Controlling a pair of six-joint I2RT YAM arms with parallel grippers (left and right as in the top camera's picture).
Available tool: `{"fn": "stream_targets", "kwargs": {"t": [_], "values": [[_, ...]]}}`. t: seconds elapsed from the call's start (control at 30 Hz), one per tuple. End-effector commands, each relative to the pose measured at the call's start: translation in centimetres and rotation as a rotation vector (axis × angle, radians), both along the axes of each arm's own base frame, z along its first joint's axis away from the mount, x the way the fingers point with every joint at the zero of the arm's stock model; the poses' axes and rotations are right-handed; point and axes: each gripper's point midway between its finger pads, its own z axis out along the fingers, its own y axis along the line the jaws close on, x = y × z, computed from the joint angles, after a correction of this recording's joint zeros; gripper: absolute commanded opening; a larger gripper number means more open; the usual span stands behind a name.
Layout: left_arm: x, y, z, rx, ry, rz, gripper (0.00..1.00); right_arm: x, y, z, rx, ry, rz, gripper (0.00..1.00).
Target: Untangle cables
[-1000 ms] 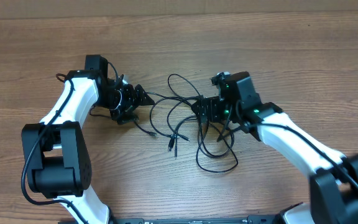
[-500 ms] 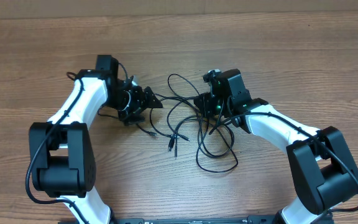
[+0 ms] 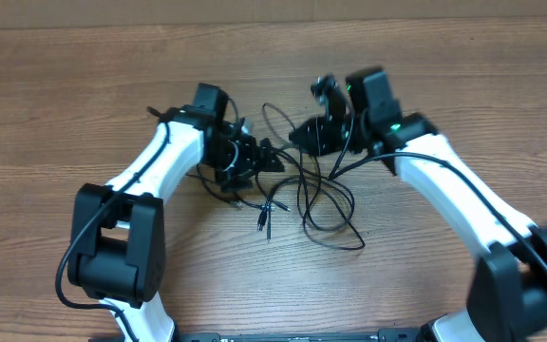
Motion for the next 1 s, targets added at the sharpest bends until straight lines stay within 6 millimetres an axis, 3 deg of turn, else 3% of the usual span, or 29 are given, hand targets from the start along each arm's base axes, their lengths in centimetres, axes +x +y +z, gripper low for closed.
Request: {"fn": "stream_targets", "kwargs": {"t": [0.0,0.23,0.37,0.57,0.77,0.87,0.97], "values": [[0.3,-0.4,0.5,0.066,-0.005,0.077,1.00,-1.4,0.5,8.3,0.092,-0.137,0.057,0.04],[1.5,-3.7,1.2,0.030,-0.085,0.090,0.99,-4.9,0.0,16.3,0.180,-0.256,0.109,0.04],[1.7,-4.6,0.5,0.112,-0.157,0.071,0.99,-5.7,-1.5,22.2,0.212,-0.410,0.076,0.04],[1.1,-3.5,-1.3,0.303,-0.203,0.066,1.00,-3.2,-8.4,30.5,0.153,-0.647,-0.199,0.04],[0.8,-1.3,-2.1,0.440,-0.205,0.082,1.00,-2.3,-15.4,37.8,0.131,-0.834,-0.401,0.07],[0.6,0.4,-2.4,0.528,-0.206,0.093,0.99,-1.7,-18.8,39.9,0.102,-0.885,-0.493,0.08],[0.2,2.8,-2.6,0.652,-0.202,0.100,1.00,-0.6,-21.8,40.3,0.067,-0.890,-0.569,0.08]]}}
